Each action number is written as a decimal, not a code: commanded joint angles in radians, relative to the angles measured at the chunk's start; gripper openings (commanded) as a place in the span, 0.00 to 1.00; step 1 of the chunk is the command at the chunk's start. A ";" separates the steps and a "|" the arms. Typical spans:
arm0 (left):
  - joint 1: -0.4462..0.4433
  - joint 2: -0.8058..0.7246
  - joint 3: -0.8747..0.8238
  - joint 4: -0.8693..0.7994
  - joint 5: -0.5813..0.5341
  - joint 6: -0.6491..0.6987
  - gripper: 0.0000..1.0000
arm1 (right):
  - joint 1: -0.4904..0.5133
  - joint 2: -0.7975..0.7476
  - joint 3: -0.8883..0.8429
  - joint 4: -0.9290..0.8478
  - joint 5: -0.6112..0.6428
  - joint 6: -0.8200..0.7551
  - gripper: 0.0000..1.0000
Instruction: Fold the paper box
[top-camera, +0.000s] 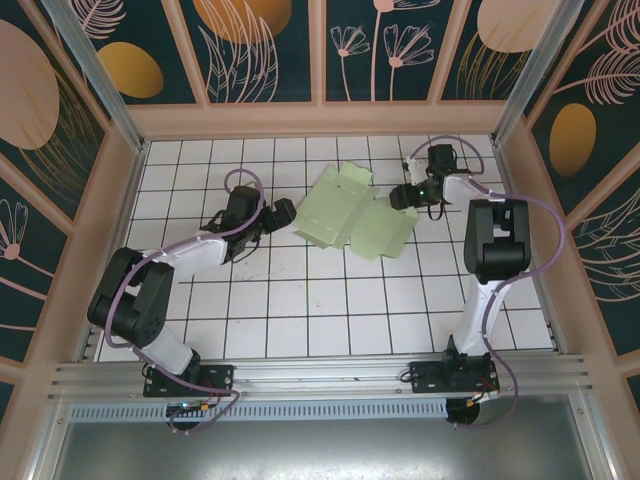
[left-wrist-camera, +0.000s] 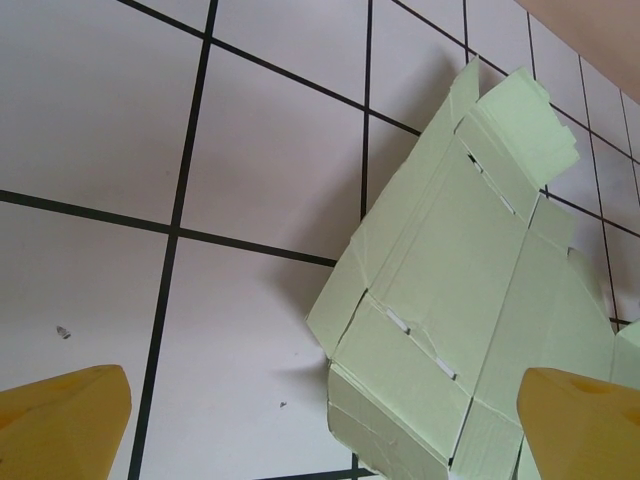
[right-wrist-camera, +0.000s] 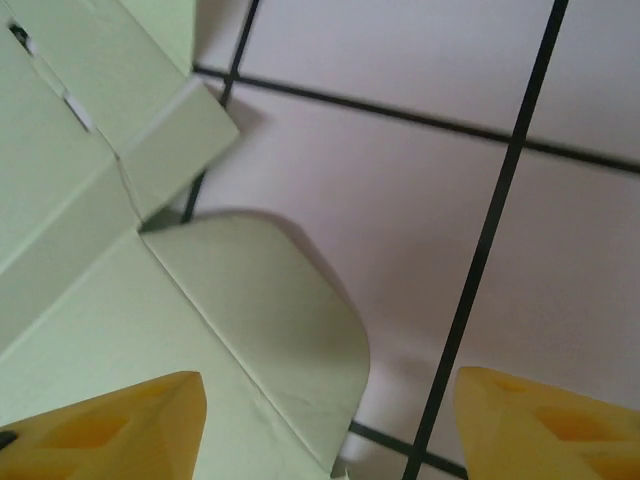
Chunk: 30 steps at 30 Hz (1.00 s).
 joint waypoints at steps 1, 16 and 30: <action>-0.001 -0.009 0.010 0.010 0.013 0.015 0.99 | -0.012 0.025 0.077 -0.189 0.002 -0.147 0.55; -0.001 0.012 0.021 0.019 0.022 0.019 0.99 | -0.030 -0.098 -0.064 -0.052 0.009 -0.070 0.00; -0.001 0.033 0.025 0.047 0.010 0.013 0.98 | 0.022 -0.480 -0.634 0.499 0.006 0.472 0.00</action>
